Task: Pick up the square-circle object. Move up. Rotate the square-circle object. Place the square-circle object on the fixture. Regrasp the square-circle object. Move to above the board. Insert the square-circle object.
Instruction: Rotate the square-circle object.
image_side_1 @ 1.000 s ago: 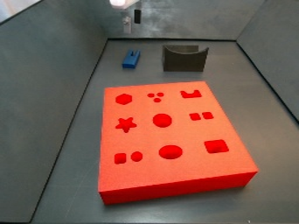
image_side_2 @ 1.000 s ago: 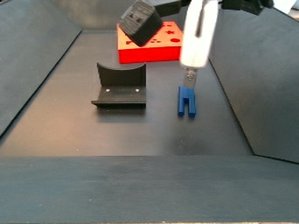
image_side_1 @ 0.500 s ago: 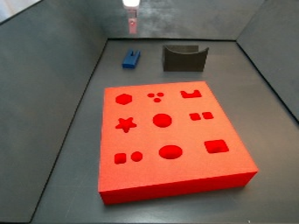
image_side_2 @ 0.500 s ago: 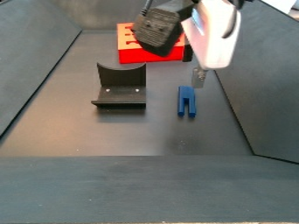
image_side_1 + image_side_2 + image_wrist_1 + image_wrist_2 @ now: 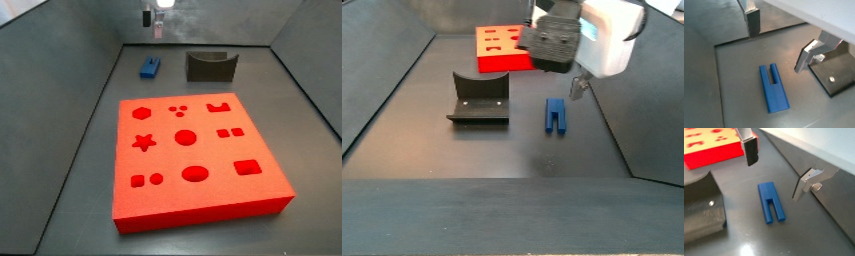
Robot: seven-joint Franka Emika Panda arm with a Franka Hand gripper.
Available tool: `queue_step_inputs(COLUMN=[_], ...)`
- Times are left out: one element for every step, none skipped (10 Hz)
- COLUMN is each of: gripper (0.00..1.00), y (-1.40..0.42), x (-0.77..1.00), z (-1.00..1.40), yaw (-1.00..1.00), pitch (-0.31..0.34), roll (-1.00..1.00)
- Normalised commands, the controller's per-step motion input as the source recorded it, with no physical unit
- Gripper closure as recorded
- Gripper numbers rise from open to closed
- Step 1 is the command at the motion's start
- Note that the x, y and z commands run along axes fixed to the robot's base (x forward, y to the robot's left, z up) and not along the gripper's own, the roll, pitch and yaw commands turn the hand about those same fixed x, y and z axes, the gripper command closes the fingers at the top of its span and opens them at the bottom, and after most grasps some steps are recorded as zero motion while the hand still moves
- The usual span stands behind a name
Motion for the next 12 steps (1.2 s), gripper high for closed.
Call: queue_step_inputs(gripper=[0.0, 0.0, 0.0, 0.0, 0.0, 0.0, 0.0, 0.0, 0.0, 0.0, 0.0, 0.0], y=[0.0, 0.0, 0.0, 0.0, 0.0, 0.0, 0.0, 0.0, 0.0, 0.0, 0.0, 0.0], x=[0.02, 0.02, 0.02, 0.02, 0.02, 0.02, 0.02, 0.02, 0.02, 0.02, 0.02, 0.02], z=[-0.05, -0.05, -0.05, -0.05, -0.05, -0.05, -0.05, -0.05, -0.05, -0.05, -0.05, -0.05], yaw=[1.0, 1.0, 1.0, 1.0, 1.0, 1.0, 1.0, 1.0, 1.0, 1.0, 1.0, 1.0], pitch=[0.001, 0.001, 0.001, 0.001, 0.001, 0.001, 0.001, 0.002, 0.002, 0.002, 0.002, 0.003], roll=[0.0, 0.0, 0.0, 0.0, -0.01, -0.01, -0.01, -0.01, -0.01, -0.01, -0.01, -0.01])
